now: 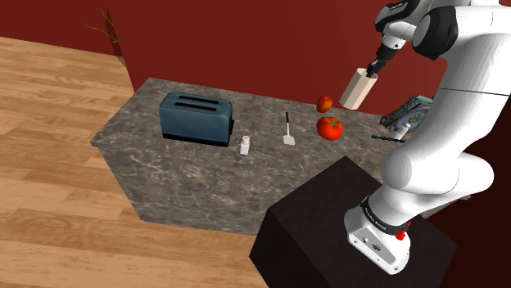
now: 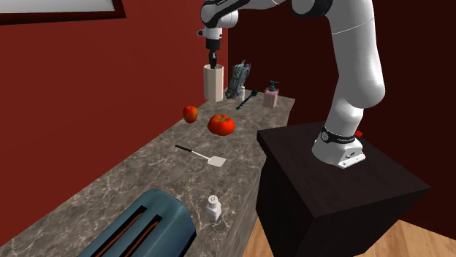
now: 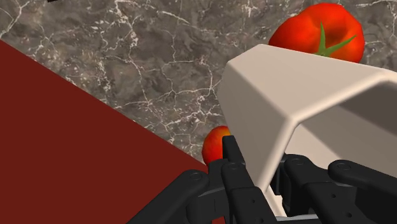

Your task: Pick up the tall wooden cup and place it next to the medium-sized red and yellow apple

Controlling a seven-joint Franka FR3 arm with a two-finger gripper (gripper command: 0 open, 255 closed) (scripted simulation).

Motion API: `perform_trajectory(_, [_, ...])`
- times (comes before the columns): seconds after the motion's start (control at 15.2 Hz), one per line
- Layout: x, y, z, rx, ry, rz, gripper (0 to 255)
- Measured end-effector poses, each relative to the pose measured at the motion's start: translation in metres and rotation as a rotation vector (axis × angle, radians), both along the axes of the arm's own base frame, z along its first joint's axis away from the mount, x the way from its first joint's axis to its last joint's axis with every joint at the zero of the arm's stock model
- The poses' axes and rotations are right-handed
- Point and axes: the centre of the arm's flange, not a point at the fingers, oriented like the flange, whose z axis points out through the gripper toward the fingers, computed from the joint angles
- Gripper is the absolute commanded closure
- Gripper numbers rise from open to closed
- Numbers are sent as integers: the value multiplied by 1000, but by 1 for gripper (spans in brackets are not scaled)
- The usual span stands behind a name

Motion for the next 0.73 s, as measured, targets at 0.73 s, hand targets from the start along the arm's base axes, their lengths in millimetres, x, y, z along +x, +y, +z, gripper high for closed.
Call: perform_trajectory(0.73, [0, 0, -57, 0, 0, 0, 255])
